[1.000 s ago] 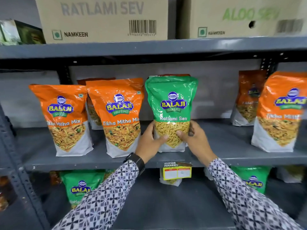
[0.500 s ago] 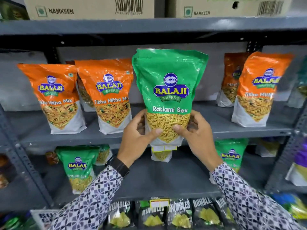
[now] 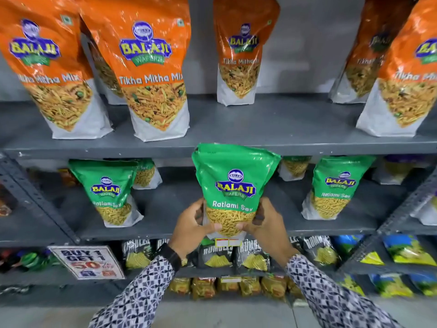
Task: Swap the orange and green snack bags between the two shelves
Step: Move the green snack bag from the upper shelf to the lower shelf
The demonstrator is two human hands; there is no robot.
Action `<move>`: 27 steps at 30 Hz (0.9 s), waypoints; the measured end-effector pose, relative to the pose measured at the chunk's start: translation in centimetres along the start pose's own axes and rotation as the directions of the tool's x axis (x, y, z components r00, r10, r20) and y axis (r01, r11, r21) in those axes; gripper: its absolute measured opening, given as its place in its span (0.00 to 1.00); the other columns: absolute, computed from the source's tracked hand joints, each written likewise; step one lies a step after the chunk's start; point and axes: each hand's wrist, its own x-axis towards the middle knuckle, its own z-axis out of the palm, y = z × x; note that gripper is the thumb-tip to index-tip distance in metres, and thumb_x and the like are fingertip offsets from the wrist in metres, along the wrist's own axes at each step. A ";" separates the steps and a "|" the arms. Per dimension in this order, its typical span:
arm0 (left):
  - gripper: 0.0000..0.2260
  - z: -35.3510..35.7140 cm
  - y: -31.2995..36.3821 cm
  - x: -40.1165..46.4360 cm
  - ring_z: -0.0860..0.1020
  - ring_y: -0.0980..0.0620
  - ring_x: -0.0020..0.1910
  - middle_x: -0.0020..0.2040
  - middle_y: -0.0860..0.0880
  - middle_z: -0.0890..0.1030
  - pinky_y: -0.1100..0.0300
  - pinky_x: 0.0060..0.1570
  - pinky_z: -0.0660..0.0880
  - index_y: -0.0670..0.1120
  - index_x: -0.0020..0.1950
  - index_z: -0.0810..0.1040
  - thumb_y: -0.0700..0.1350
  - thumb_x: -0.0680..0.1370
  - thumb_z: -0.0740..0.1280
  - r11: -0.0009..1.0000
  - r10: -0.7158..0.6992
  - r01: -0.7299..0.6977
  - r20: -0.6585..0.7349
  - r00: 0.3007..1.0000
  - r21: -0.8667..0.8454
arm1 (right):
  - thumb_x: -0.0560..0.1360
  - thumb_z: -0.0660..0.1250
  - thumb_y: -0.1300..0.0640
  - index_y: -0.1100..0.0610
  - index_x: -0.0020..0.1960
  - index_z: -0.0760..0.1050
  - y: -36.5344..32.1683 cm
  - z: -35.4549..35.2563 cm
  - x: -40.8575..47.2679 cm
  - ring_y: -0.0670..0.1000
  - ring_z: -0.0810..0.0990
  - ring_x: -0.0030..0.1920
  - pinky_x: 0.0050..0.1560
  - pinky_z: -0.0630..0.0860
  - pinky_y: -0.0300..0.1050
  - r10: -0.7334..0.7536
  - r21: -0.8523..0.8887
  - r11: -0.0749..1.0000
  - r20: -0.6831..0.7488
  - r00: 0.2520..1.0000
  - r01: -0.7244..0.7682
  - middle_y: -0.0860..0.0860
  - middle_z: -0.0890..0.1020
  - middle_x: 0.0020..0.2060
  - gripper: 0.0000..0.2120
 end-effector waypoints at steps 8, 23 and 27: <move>0.28 0.7 -4.8 6.2 0.85 0.52 0.59 0.59 0.53 0.86 0.48 0.62 0.82 0.60 0.60 0.75 0.38 0.69 0.82 0.985 -0.102 0.098 0.024 0.994 0.143 | 0.67 0.84 0.63 0.49 0.56 0.71 4.1 4.0 4.8 0.53 0.86 0.54 0.56 0.85 0.55 0.163 -0.100 0.981 -0.027 0.986 -0.165 0.46 0.86 0.50 0.28; 0.36 2.7 -7.8 11.4 0.82 0.51 0.60 0.57 0.56 0.82 0.53 0.63 0.80 0.48 0.73 0.70 0.37 0.69 0.81 0.974 -0.135 0.125 0.040 0.990 0.191 | 0.64 0.84 0.62 0.49 0.60 0.71 8.2 4.9 10.4 0.55 0.88 0.52 0.54 0.86 0.62 0.235 -0.115 0.964 -0.065 0.970 -0.242 0.50 0.88 0.52 0.32; 0.40 1.8 -6.6 9.9 0.79 0.54 0.63 0.64 0.55 0.79 0.56 0.65 0.76 0.49 0.79 0.67 0.39 0.71 0.81 0.975 -0.119 0.117 -0.001 0.993 0.191 | 0.66 0.83 0.61 0.55 0.68 0.72 5.6 4.5 8.7 0.51 0.82 0.56 0.58 0.82 0.53 0.204 -0.103 0.971 -0.117 0.972 -0.216 0.50 0.84 0.57 0.34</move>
